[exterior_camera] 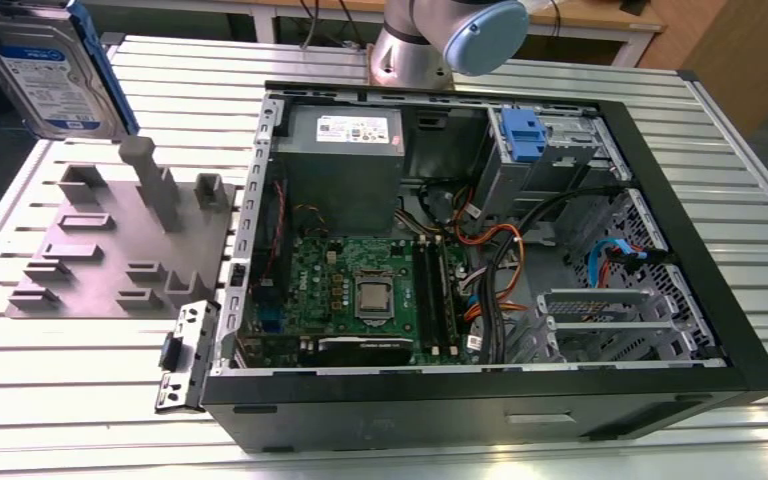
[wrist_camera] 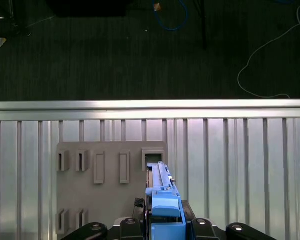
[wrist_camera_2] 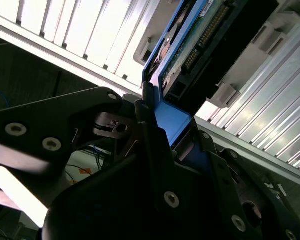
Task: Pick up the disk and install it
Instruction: 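Pick up the disk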
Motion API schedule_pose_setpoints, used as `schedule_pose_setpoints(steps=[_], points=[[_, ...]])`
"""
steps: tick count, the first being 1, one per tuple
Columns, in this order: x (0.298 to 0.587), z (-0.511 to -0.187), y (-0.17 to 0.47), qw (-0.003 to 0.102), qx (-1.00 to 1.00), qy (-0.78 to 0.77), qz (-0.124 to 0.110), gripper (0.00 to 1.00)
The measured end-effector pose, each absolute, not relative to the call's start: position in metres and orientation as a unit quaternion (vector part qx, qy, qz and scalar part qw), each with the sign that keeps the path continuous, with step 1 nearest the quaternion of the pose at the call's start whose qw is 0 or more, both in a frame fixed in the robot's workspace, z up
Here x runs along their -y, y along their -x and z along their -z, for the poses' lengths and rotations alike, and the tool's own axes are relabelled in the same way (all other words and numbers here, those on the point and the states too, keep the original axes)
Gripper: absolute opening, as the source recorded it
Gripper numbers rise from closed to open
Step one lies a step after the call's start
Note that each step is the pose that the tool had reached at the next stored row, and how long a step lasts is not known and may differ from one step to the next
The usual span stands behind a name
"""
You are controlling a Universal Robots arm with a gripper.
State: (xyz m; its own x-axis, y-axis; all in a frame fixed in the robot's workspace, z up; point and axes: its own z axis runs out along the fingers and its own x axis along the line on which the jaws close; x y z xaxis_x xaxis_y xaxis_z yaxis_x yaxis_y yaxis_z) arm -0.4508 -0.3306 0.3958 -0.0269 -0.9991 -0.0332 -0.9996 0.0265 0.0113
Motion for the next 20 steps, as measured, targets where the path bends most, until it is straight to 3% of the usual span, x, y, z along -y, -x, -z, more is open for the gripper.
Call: schedule_pose_setpoints(steps=[20], points=[[0.3306, -0.4003, 0.4507, 0.009, -0.716, 0.697, -0.016, 0.37]])
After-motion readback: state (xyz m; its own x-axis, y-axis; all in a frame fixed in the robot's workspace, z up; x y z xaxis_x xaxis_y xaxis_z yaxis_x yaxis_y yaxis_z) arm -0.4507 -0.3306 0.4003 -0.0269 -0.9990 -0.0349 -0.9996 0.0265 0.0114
